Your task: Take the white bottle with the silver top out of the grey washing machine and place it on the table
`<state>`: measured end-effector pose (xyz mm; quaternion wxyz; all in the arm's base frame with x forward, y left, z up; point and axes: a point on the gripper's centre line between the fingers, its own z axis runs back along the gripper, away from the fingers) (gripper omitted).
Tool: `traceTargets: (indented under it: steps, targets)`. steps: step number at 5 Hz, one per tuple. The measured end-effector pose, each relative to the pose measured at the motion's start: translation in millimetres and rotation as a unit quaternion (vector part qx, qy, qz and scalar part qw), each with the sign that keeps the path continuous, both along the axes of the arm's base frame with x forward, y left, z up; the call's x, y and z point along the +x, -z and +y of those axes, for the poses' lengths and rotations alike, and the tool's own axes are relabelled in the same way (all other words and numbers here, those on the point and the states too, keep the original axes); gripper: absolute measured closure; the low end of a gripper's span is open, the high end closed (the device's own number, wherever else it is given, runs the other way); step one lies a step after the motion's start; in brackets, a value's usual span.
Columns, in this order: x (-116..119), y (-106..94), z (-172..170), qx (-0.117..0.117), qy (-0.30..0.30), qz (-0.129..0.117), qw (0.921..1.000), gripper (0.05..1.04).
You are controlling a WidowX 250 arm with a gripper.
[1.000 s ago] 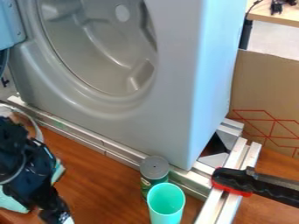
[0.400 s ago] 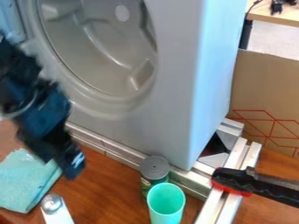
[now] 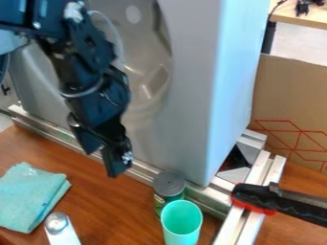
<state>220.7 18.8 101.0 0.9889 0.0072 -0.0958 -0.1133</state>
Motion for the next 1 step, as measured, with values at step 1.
traceTargets:
  steps: [1]
  targets:
    - [-8.3,9.2,-0.4,0.053,-0.015,0.007,0.9985,0.083]
